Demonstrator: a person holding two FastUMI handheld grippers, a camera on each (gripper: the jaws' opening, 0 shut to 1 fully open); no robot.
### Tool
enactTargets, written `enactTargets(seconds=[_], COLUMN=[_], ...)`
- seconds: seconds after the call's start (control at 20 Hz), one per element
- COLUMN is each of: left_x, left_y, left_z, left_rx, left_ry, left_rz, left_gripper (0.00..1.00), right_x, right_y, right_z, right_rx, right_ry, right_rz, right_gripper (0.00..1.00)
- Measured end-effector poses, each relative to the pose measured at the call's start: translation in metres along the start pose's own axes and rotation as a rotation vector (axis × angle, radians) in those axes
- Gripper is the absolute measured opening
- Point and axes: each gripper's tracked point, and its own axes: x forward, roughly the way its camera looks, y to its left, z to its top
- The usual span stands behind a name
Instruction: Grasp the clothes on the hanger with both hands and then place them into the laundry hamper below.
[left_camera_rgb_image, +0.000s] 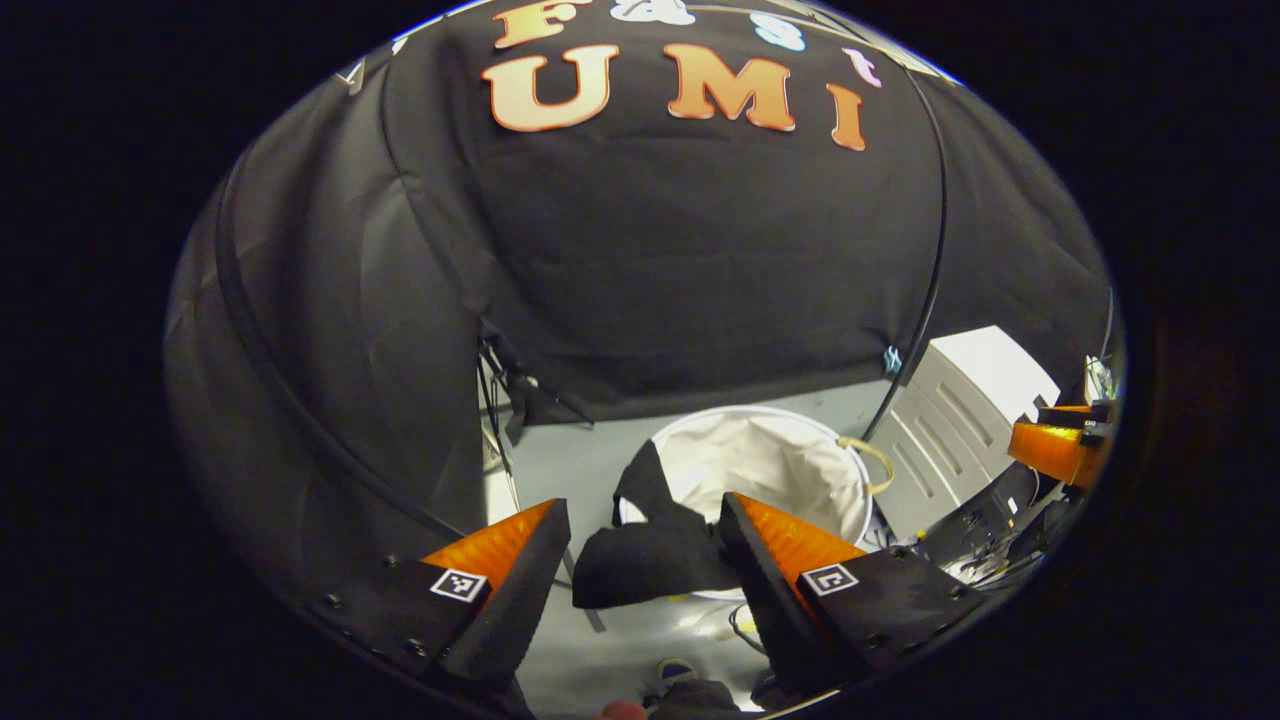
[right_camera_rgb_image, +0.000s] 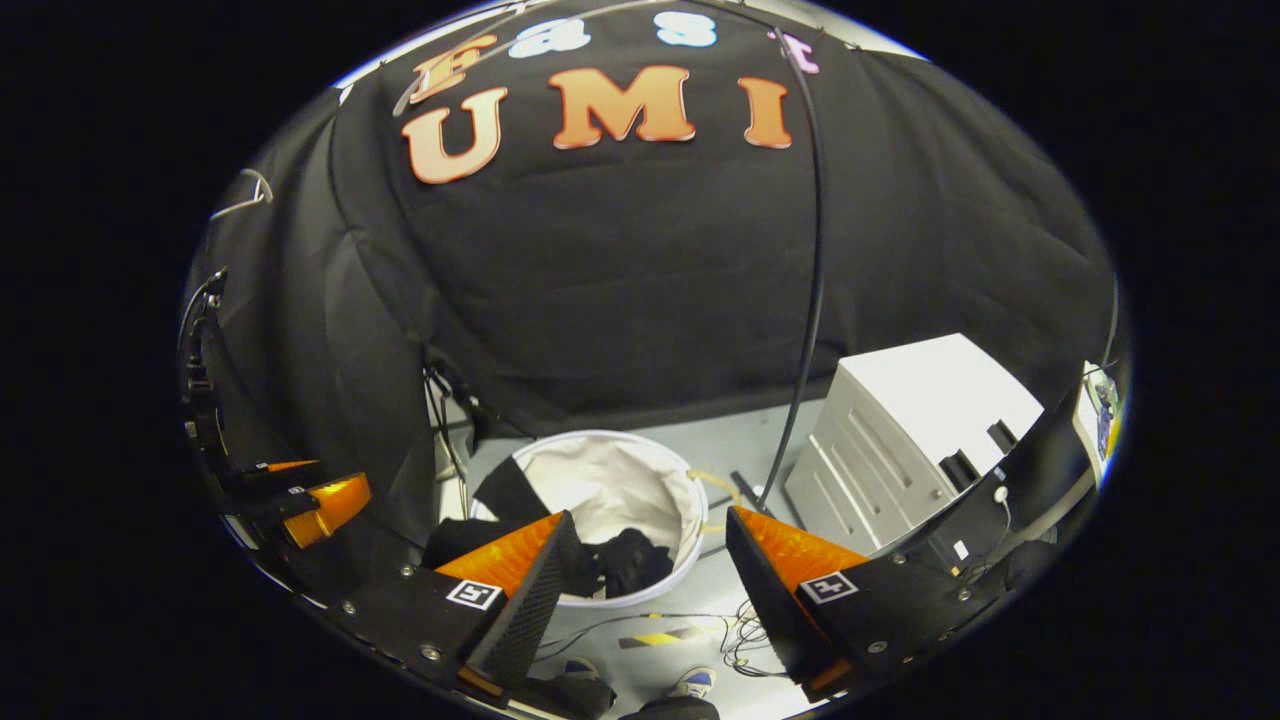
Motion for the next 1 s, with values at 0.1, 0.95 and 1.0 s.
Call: enactTargets(seconds=[0.1, 0.95, 1.0], left_x=[-0.018, -0.202, -0.206], left_y=[0.002, 0.010, 0.007], left_z=[0.034, 0.275, 0.278], left_rx=[-0.018, -0.128, -0.118], left_ry=[-0.084, -0.639, -0.668], left_rz=[0.012, 0.022, 0.025], left_gripper=[0.96, 1.00, 0.99], right_x=[-0.021, -0.196, -0.202], right_y=[-0.007, -0.021, -0.022], right_z=[0.033, 0.250, 0.257], right_rx=[0.015, -0.016, -0.019], right_ry=[-0.072, -0.568, -0.587], right_rz=[-0.006, 0.017, 0.017], right_gripper=[0.92, 0.92, 0.92])
